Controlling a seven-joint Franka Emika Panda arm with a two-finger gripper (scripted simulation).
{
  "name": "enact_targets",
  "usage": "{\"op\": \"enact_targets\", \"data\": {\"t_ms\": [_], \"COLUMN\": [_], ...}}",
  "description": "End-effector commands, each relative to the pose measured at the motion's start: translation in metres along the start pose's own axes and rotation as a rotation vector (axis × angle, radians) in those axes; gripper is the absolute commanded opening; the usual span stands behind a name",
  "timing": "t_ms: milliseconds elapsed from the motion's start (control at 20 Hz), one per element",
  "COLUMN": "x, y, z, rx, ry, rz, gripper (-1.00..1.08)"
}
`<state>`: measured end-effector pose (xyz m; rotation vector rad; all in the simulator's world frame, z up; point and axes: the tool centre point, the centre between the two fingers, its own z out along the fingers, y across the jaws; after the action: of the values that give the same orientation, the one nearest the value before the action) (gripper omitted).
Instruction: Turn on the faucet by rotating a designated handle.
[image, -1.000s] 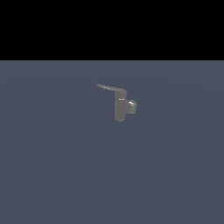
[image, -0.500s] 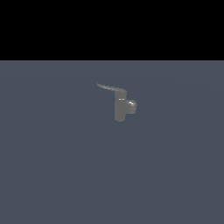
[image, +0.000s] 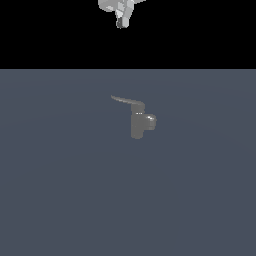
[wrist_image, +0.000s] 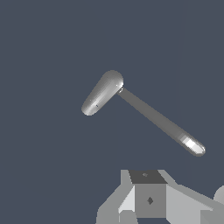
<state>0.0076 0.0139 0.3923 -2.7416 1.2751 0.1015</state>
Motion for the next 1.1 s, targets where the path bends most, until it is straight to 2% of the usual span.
{"op": "enact_targets", "data": {"t_ms": [0, 600, 1050], "x": [0.012, 0.06, 0.085], "y": [-0.014, -0.072, -0.102], "z": [0.017, 0.109, 0.179], "rx": [-0.003, -0.024, -0.035], "ry": [0.003, 0.047, 0.098], "rz": [0.071, 0.391, 0.587], "gripper": [-1.0, -1.0, -1.0]}}
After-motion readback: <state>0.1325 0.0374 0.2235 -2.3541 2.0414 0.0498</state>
